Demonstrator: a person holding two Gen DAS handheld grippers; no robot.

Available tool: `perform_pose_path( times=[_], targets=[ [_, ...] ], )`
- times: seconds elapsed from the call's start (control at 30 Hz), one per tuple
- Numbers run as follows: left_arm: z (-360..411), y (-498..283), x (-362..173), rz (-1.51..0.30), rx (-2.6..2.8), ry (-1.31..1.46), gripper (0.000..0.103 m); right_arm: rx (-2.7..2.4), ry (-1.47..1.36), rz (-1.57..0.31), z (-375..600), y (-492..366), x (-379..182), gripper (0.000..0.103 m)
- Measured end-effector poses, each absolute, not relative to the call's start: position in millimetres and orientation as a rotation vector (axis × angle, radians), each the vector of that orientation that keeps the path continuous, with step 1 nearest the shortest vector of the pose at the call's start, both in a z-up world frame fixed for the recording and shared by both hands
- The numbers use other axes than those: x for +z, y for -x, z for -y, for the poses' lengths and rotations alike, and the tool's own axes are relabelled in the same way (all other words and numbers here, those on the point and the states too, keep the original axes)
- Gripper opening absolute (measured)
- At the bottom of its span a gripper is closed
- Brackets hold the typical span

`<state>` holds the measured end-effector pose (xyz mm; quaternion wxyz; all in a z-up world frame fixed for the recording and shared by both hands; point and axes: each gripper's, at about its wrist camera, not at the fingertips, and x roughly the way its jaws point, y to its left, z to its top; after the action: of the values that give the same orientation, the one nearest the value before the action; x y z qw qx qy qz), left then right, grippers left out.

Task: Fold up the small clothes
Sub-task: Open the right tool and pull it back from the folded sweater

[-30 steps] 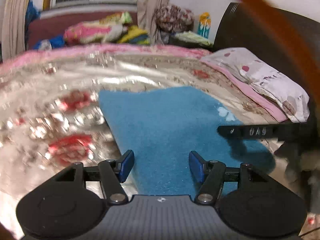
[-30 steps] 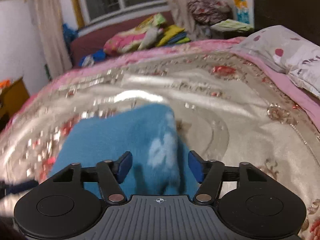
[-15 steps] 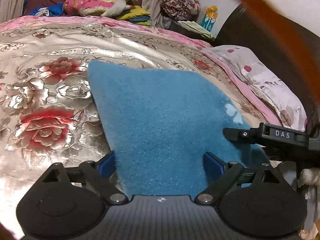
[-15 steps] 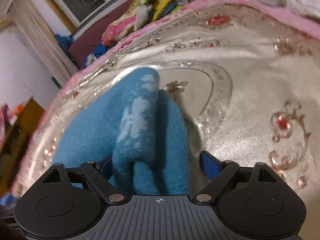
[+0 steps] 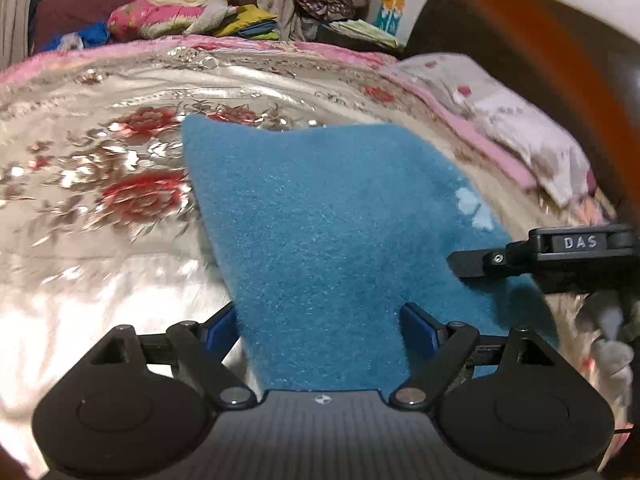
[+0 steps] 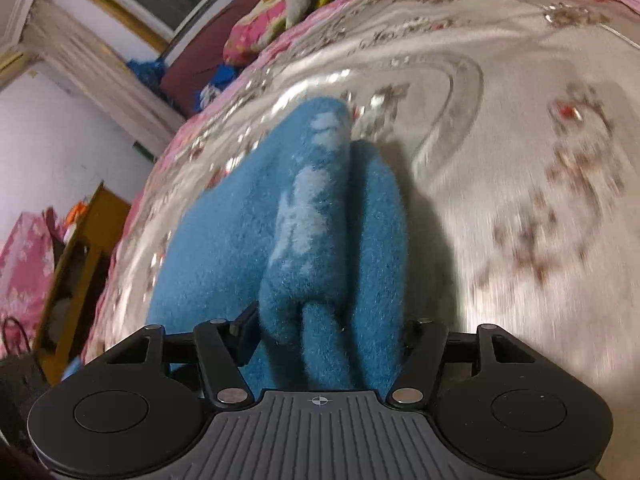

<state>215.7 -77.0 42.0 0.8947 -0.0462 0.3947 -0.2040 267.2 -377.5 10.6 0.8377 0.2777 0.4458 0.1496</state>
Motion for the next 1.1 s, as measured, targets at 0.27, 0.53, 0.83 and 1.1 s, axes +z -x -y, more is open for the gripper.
perform_pose_path(
  times=[0.27, 0.53, 0.83, 1.1],
  targets=[
    [87.3, -178.6, 62.8, -0.725, -0.315, -0.054, 0.084, 0.171, -0.382, -0.874, 353.6, -203.3, 43.0, 0.063],
    [98.4, -174.7, 68.5, -0.716, -0.279, -0.089, 0.084, 0.114, -0.165, -0.711, 327.6, -168.8, 77.5, 0.059],
    [109.7, -178.8, 58.3, -0.781, -0.266, -0.116, 0.085, 0.059, -0.204, -0.807, 327.7, -177.1, 39.1, 0.05],
    [109.6, -172.4, 60.1, -0.795, -0.253, -0.105, 0.085, 0.065, -0.179, -0.773, 322.9, -159.0, 57.7, 0.05]
  ],
)
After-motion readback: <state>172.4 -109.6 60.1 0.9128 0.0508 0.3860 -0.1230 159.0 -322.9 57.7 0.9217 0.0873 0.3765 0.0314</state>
